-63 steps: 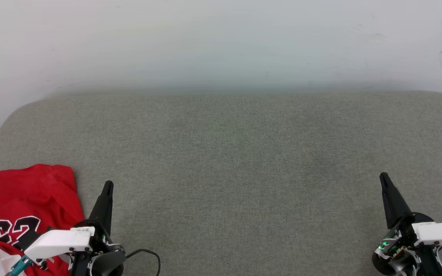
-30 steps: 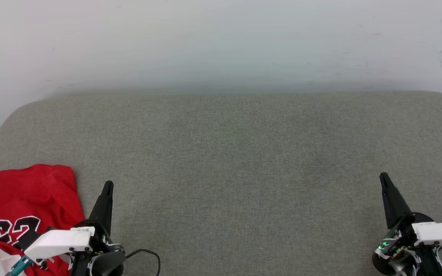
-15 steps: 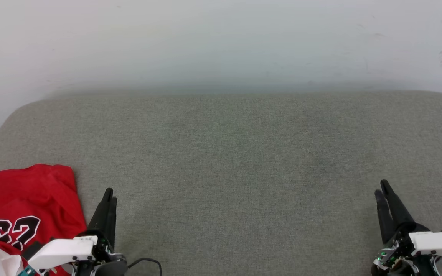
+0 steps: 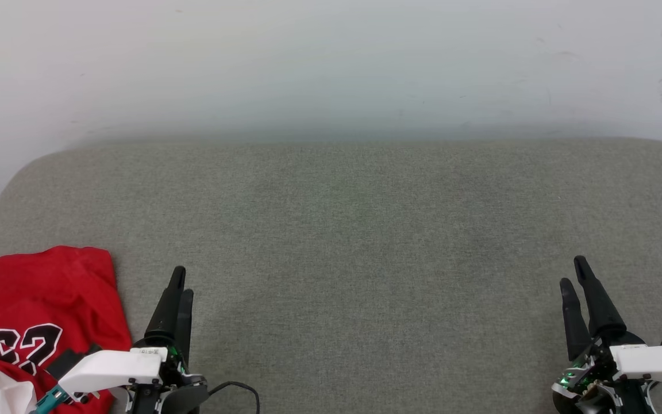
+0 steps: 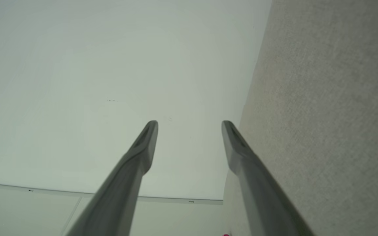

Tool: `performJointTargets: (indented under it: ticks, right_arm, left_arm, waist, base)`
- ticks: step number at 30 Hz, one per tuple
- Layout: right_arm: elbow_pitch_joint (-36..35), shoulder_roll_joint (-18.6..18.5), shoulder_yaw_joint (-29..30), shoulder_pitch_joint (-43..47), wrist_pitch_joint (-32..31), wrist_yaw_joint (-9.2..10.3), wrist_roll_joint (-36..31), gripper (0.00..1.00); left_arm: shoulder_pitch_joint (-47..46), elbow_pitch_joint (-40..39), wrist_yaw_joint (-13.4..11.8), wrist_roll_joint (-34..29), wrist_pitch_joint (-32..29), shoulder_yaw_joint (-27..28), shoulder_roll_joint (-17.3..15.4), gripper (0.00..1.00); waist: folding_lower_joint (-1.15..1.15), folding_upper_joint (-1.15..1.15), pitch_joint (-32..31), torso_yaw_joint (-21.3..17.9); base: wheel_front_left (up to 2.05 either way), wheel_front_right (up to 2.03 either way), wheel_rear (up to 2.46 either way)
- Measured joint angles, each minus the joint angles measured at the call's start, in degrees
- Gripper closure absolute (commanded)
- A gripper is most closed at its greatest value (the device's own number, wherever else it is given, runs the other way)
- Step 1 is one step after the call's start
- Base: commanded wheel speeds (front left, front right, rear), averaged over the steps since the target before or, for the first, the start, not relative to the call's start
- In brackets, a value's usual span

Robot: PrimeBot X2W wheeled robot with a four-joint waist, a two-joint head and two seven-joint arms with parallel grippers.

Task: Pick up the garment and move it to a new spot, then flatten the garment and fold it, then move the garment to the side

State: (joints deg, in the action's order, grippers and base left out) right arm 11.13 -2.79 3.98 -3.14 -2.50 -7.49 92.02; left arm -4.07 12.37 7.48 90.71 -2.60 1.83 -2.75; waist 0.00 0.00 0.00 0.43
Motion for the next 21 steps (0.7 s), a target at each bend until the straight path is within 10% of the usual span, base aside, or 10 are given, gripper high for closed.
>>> performJointTargets:
  ticks: [13, 21]
  right_arm:
    - [-3.93, 0.0, -2.27, 1.1, 3.11, 0.0, -2.67, 0.0]
    - [-5.08, -0.12, -1.99, 1.18, 4.8, 0.0, -18.38, 0.0]
  left_arm:
    - [0.2, -3.35, 0.0, -3.39, 3.23, -3.39, -0.12, 0.0]
    - [0.2, -5.98, 0.0, -14.29, 4.9, -5.34, -1.07, 0.0]
  waist:
    - [0.0, 0.0, -0.23, 0.61]
    - [0.0, 0.0, -0.3, 1.0]
  base:
    - [0.0, 0.0, 0.0]
    - [0.0, 0.0, 0.0]
